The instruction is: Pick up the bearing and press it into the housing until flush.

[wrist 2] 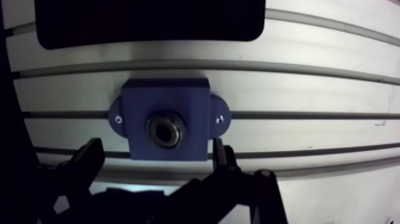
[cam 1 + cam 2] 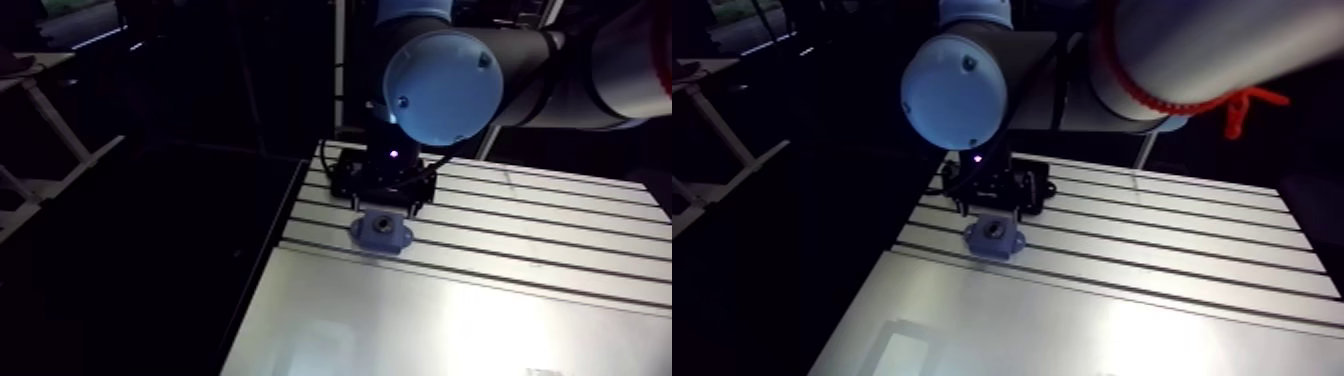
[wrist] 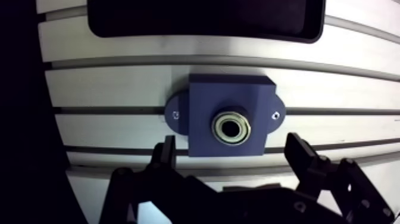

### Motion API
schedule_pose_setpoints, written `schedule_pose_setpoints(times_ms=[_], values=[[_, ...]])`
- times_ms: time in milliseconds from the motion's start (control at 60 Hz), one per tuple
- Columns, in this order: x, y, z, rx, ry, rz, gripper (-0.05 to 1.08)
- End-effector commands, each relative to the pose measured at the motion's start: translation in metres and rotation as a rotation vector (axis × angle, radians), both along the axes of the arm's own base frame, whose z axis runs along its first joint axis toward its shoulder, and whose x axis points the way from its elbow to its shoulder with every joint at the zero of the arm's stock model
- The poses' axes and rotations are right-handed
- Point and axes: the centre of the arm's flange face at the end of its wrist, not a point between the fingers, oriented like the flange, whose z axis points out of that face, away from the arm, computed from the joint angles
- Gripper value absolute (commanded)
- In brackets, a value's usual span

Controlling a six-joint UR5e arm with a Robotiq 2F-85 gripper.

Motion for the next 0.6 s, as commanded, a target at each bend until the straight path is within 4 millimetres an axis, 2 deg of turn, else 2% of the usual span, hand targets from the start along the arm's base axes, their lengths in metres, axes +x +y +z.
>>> schedule_pose_setpoints(times_ms=[17, 83, 200, 217, 233, 250, 267, 283, 300, 317, 333, 350, 367, 467, 600], values=[[-0.003, -0.002, 0.010, -0.025, 0.017, 0.008, 0.01], [-0.007, 0.001, 0.024, -0.029, 0.036, 0.004, 0.01], [-0.009, 0.002, 0.029, -0.025, 0.023, 0.001, 0.02], [-0.009, 0.002, 0.030, -0.024, 0.015, 0.004, 0.10], [-0.009, 0.002, 0.030, -0.024, 0.015, 0.004, 0.10], [-0.009, 0.002, 0.030, -0.024, 0.004, 0.006, 0.21], [-0.009, 0.002, 0.030, -0.024, 0.004, 0.006, 0.21], [-0.008, 0.002, 0.030, -0.023, -0.005, 0.009, 0.36], [-0.008, 0.002, 0.030, -0.023, -0.005, 0.009, 0.36], [-0.008, 0.003, 0.030, -0.017, -0.011, 0.013, 0.62], [-0.008, 0.003, 0.030, -0.017, -0.011, 0.013, 0.62], [-0.008, 0.003, 0.030, -0.018, -0.012, 0.013, 0.85], [-0.008, 0.004, 0.028, -0.019, -0.018, 0.013, 0.94], [-0.006, 0.005, 0.019, -0.020, -0.038, 0.041, 1.05], [-0.006, 0.005, 0.017, -0.016, -0.039, 0.059, 1.07]])
